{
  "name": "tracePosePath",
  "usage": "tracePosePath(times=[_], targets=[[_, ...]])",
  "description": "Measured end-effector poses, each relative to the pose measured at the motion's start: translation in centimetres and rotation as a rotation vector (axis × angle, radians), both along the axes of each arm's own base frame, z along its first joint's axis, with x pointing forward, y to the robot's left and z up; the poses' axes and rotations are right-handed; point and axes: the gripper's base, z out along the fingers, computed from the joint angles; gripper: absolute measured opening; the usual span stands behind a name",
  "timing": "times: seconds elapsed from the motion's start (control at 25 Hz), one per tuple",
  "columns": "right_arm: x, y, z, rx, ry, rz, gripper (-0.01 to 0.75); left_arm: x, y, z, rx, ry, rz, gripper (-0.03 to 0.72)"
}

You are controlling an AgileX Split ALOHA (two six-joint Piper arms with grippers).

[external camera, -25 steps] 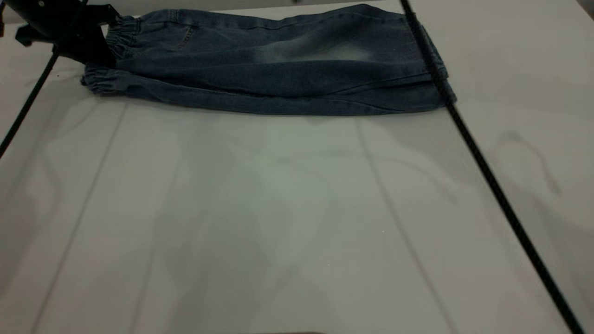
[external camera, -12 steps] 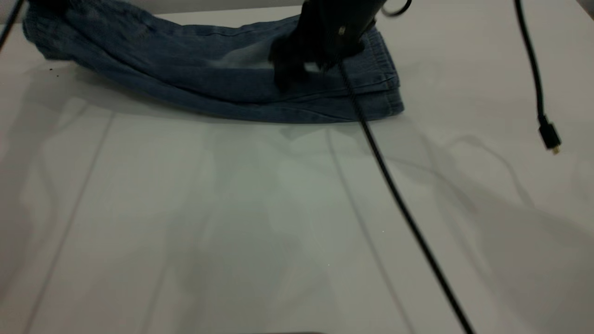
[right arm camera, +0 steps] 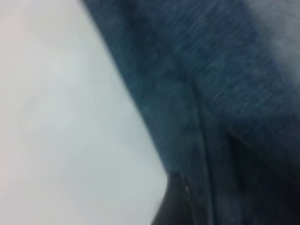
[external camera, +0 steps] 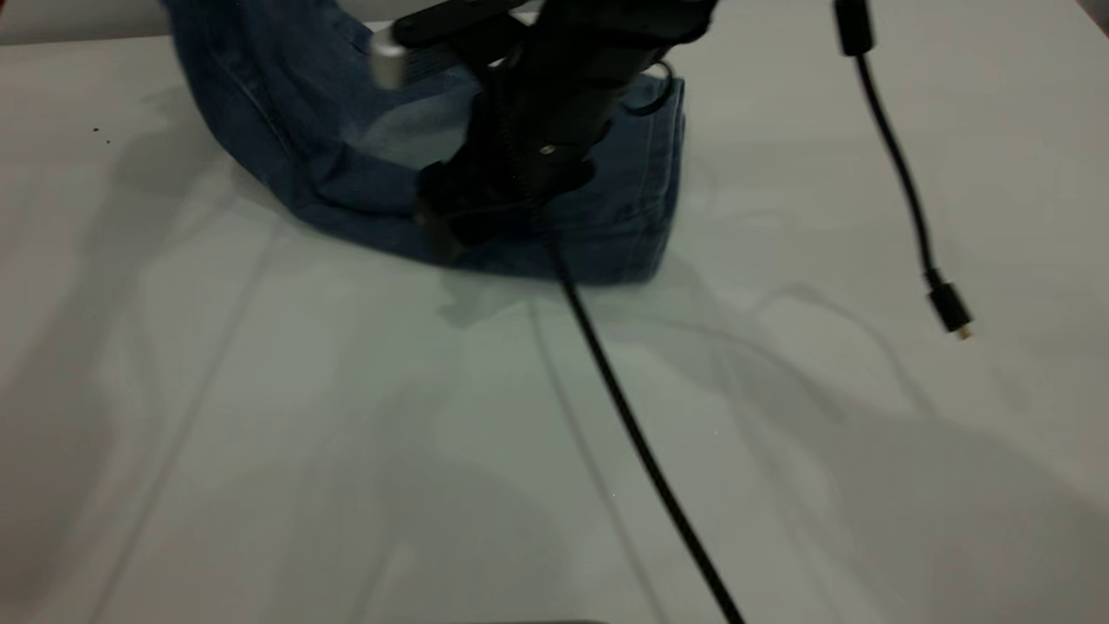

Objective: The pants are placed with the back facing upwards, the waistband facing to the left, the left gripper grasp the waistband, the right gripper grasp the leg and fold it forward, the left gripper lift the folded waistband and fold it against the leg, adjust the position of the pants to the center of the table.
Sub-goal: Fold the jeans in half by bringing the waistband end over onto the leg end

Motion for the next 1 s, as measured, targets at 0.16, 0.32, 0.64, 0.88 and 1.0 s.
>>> tracePosePath(times=[0.16, 0.32, 0.64, 0.88, 1.0], targets=[[-0.2, 0.5, 3.5, 0.025, 0.051, 0.046, 0.549, -0.3, -3.2, 1.1, -0.003, -0.024, -0.067, 0.079], [1.4, -3.1, 12.3, 0.089, 0.022, 0.028, 0.549, -0.8, -4.3, 2.0, -0.007, -0.012, -0.102, 0.079], [3.4, -17.9, 26.4, 0.187, -0.204, -0.237, 0.549, -2.3, -11.3, 1.3, -0.011, -0.010, -0.384, 0.079], [2.4, -21.5, 29.4, 0.212, -0.228, -0.295, 0.549, -4.9, -20.3, -2.4, 0.044, 0.039, -0.612, 0.079], [2.4, -22.0, 29.4, 0.211, -0.220, -0.303, 0.549, -6.6, -23.9, -4.2, 0.099, 0.065, -0.674, 0.085]])
